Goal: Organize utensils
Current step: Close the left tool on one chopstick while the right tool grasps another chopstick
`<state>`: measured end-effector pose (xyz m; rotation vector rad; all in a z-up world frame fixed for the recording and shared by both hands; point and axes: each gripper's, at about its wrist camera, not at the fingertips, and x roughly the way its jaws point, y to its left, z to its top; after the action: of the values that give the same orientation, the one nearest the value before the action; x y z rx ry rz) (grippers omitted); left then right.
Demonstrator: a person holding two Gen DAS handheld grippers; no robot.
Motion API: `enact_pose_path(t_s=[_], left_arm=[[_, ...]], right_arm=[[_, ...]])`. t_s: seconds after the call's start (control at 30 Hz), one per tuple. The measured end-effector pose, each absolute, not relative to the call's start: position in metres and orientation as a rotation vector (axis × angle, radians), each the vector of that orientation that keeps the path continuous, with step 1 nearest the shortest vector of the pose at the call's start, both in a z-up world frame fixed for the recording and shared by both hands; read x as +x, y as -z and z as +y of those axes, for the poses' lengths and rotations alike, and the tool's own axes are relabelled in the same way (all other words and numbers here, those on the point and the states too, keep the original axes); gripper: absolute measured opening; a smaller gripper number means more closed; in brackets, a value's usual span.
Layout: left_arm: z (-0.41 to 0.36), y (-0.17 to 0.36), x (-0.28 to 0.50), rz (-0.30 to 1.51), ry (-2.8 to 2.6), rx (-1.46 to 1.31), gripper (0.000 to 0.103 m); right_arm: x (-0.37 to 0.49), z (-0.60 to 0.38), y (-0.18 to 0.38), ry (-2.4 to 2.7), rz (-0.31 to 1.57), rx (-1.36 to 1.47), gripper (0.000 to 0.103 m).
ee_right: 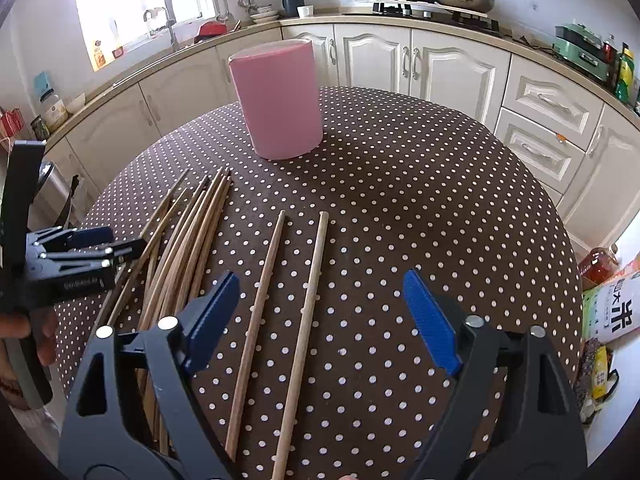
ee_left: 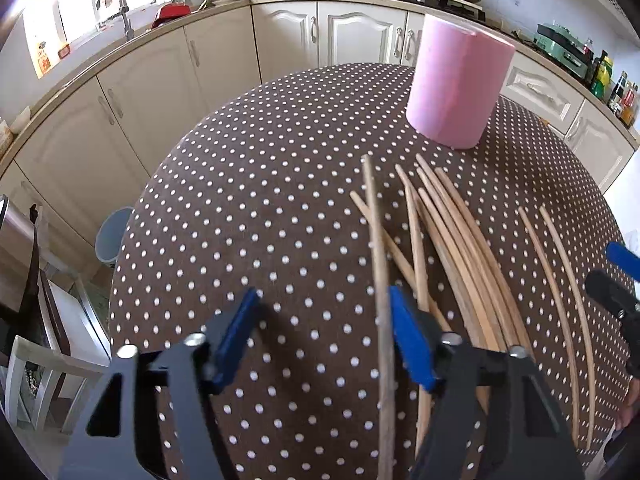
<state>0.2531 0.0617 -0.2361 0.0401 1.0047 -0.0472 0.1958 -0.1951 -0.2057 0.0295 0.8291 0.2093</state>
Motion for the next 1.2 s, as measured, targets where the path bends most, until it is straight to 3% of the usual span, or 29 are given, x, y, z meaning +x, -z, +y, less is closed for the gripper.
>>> enact_pose_path(t_s=[0.07, 0.13, 0.27, 0.33, 0.43, 0.57, 0.87, 1.2], left_arm=[[0.061, 0.234, 0.259, 1.008, 0.065, 0.045, 0.044], [0.060, 0.233, 0.266, 1.013, 0.070, 0.038, 0.038], [0.060, 0.231, 0.277, 1.038, 0.083, 0.042, 0.033], [0.059, 0.230, 0.284, 1.048, 0.088, 0.053, 0.030], [0.058, 0.227, 0.296, 1.062, 0.098, 0.049, 0.018], [0.066, 0.228, 0.302, 1.087, 0.115, 0.023, 0.009], [0.074, 0.223, 0.336, 1.212, 0.172, -0.020, 0.007], [0.075, 0.207, 0.335, 1.175, 0.188, -0.046, 0.006]], right_arm=[[0.204, -0.196, 0.208, -0.234, 0.865, 0.051, 0.065], [0.214, -0.197, 0.211, -0.268, 0.910, 0.078, 0.051], [0.233, -0.196, 0.220, -0.279, 1.002, 0.063, 0.045], [0.237, -0.194, 0.218, -0.279, 1.024, 0.030, 0.030], [0.250, -0.187, 0.217, -0.280, 1.056, -0.058, 0.021], [0.268, -0.179, 0.214, -0.301, 1.121, -0.124, 0.020], [0.329, -0.169, 0.211, -0.364, 1.365, -0.211, 0.011], [0.340, -0.163, 0.203, -0.370, 1.321, -0.156, 0.006]])
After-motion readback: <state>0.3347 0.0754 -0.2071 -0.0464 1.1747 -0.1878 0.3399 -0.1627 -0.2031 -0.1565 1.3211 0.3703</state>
